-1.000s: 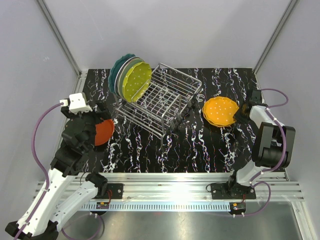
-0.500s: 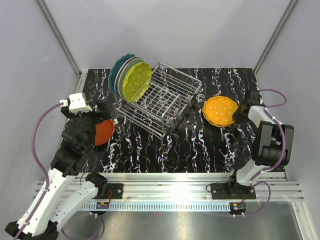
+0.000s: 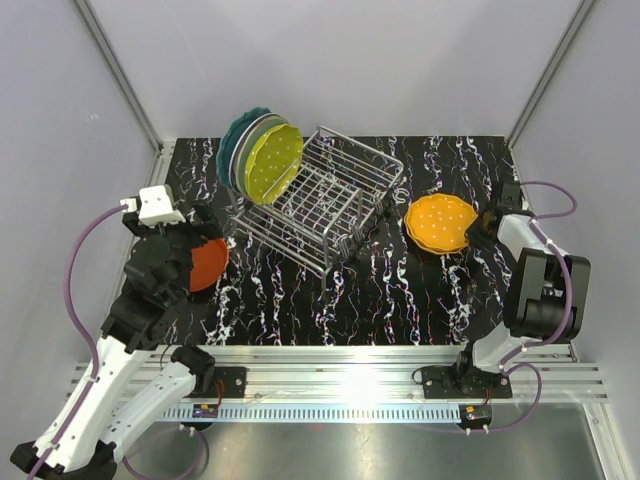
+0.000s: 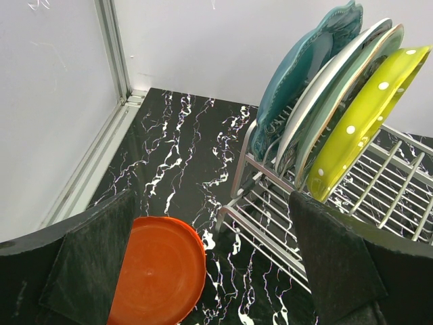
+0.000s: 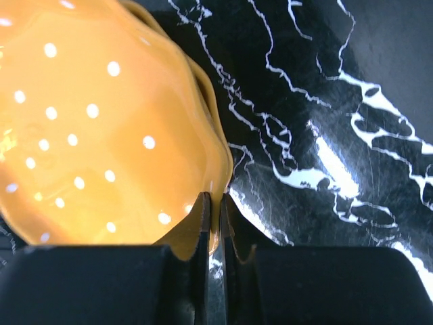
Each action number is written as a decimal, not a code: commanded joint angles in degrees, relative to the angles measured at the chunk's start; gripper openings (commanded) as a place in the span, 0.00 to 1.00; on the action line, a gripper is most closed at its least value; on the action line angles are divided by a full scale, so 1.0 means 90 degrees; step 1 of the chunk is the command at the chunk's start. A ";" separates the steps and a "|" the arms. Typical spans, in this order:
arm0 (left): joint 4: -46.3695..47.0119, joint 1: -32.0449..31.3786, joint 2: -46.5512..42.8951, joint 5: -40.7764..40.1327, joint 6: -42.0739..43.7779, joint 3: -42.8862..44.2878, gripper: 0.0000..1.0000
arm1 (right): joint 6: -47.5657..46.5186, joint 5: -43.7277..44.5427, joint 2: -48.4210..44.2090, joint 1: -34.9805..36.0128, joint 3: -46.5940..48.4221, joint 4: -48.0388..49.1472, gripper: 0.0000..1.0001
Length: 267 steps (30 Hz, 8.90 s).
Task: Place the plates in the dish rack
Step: Grab a plate with the right arm, then pass the plate from the right arm to the left
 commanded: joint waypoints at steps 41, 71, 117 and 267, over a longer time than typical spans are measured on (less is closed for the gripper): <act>-0.1554 -0.0035 -0.0664 0.3861 -0.2890 0.0104 0.97 | 0.1345 -0.2665 -0.4498 0.0063 -0.2247 -0.1263 0.00; -0.1593 -0.0035 -0.1602 0.5007 -0.3916 -0.2113 0.91 | 0.1091 -0.1407 -0.4783 0.1380 -0.2775 -0.1145 0.00; 0.0457 -0.2544 0.1024 0.3426 -0.4522 -0.2836 0.88 | 0.2097 -0.1416 -0.3943 0.3949 -0.3117 -0.0959 0.00; -0.0861 -0.3414 0.3877 0.2546 -0.5547 0.0006 0.00 | -0.0129 0.3779 -0.3807 1.1214 -0.2482 0.1705 0.64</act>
